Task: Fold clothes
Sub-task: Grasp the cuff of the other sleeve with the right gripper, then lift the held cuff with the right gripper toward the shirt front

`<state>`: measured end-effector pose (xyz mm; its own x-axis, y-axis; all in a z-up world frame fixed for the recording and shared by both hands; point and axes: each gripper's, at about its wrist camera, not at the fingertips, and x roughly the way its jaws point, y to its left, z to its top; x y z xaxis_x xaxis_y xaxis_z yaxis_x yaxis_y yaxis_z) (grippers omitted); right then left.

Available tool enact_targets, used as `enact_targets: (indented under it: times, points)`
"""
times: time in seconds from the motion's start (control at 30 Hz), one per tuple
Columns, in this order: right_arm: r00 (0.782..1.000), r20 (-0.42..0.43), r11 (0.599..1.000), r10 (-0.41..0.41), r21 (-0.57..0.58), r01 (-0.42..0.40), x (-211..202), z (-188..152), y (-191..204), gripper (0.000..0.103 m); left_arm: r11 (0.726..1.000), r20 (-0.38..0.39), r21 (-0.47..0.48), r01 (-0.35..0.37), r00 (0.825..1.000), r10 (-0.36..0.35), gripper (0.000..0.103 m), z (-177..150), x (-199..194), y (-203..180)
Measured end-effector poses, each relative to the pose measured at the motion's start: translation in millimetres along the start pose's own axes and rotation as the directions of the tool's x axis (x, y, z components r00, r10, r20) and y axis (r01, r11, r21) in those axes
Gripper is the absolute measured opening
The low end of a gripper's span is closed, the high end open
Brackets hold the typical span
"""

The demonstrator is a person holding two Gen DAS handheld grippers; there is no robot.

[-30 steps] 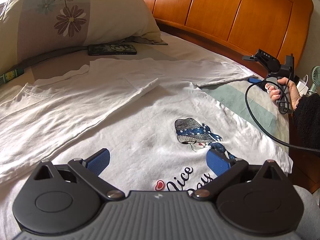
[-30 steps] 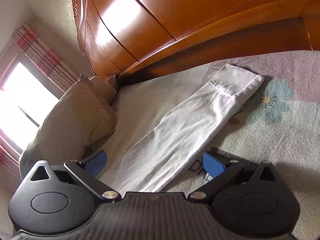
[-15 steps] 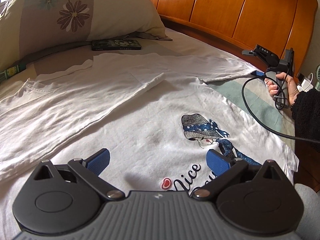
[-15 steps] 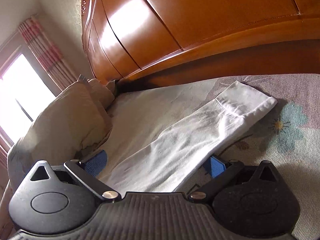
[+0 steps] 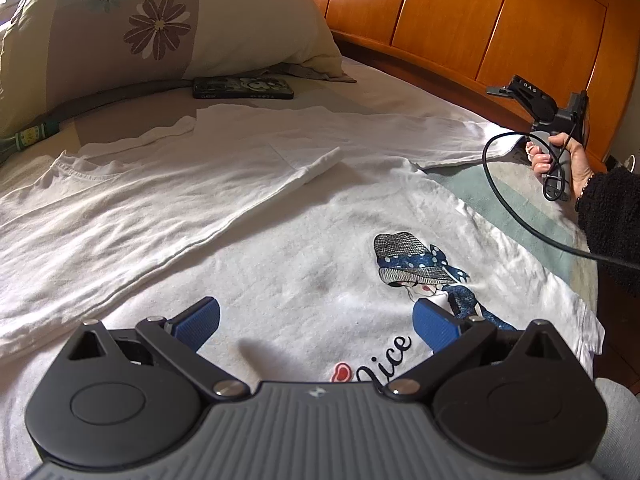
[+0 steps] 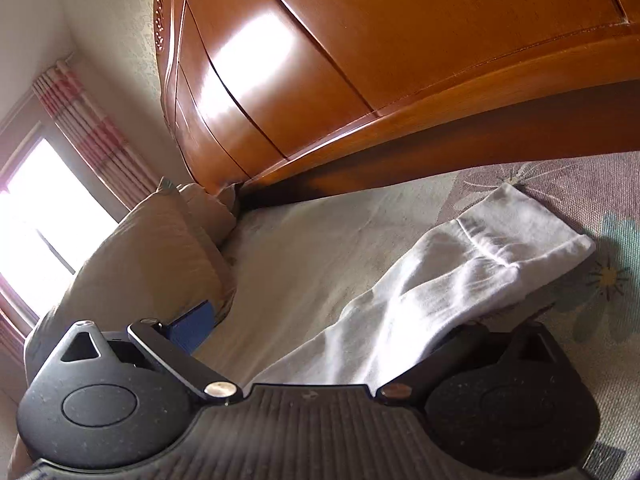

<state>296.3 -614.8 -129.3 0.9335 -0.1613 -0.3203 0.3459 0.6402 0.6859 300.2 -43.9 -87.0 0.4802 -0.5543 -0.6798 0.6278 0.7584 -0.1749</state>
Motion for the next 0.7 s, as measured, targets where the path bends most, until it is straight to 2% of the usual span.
enact_targets:
  times: [0.17,0.27,0.57,0.7]
  points:
    - [0.999,0.001,0.999,0.036,-0.029,-0.036,-4.8,3.0,23.4,0.103,1.0,0.028,-0.004,0.013,1.0,-0.013,0.102,2.4,-8.8,3.9]
    - [0.999,-0.012,0.997,0.05,-0.054,-0.05,-3.8,3.6,42.0,0.103,0.998,0.035,-0.007,0.067,0.997,-0.066,0.102,1.9,-14.1,10.2]
    - [0.993,-0.075,0.988,0.095,-0.114,-0.103,-2.1,-5.3,96.3,0.103,0.987,0.046,0.134,0.093,0.994,-0.1,0.102,-2.9,-35.0,6.7]
    - [0.985,-0.118,0.98,0.125,-0.137,-0.141,-0.9,-12.4,126.3,0.103,0.982,0.053,0.162,0.093,0.993,-0.103,0.102,-1.5,-48.2,6.7]
